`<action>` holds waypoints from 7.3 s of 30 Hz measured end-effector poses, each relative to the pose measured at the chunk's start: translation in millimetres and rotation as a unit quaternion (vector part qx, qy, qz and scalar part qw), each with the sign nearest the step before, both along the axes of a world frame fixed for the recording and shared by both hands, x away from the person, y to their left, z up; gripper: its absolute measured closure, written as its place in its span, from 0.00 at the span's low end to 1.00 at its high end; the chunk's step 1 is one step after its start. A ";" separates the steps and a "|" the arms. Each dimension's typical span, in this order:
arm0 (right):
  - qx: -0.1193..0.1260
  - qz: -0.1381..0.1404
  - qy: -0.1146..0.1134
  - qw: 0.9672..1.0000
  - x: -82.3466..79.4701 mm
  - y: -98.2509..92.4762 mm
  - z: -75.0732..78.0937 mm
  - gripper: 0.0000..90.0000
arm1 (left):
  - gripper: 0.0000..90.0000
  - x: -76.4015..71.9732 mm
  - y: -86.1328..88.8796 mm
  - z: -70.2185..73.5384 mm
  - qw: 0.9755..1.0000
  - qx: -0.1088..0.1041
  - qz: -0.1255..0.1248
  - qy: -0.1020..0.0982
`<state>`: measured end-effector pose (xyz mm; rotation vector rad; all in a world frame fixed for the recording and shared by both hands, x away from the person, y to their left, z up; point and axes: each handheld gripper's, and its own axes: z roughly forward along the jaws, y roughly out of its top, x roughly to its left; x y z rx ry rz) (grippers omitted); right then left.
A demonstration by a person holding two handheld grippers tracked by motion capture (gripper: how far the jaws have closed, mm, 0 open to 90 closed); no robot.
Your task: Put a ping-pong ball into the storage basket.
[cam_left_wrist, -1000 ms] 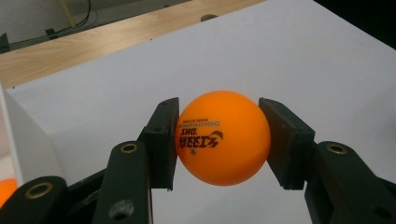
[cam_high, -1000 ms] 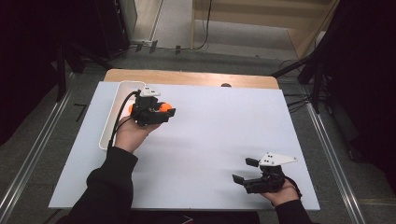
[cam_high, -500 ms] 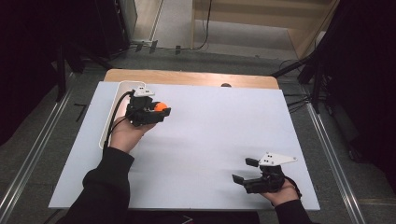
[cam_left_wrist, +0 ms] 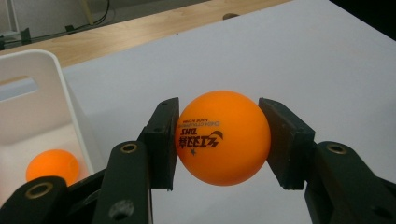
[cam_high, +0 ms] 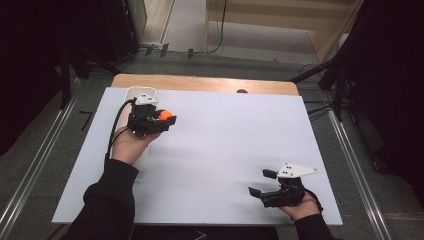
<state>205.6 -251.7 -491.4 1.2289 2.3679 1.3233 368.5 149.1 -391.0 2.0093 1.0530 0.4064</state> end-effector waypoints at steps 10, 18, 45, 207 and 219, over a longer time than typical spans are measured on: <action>-0.001 0.000 0.000 1.000 0.1 0.2 0.0 0.14 | 0.56 -1.5 15.8 -2.4 1.000 -0.001 0.016 0.000; -0.001 0.000 0.000 1.000 0.0 0.4 0.0 0.14 | 0.56 -1.6 26.1 -3.2 0.999 0.007 0.032 -0.003; -0.001 0.000 0.000 1.000 -0.1 0.1 0.1 0.14 | 0.56 -1.6 62.6 -1.6 0.996 0.007 0.091 -0.009; -0.001 -0.002 0.003 1.000 -1.2 -0.8 0.1 0.14 | 0.31 -44.9 34.8 -3.1 0.996 -0.036 -0.075 0.028; 0.000 -0.002 0.003 1.000 -1.4 -0.7 0.2 0.14 | 0.27 -54.8 29.4 -11.4 0.993 -0.033 -0.110 0.023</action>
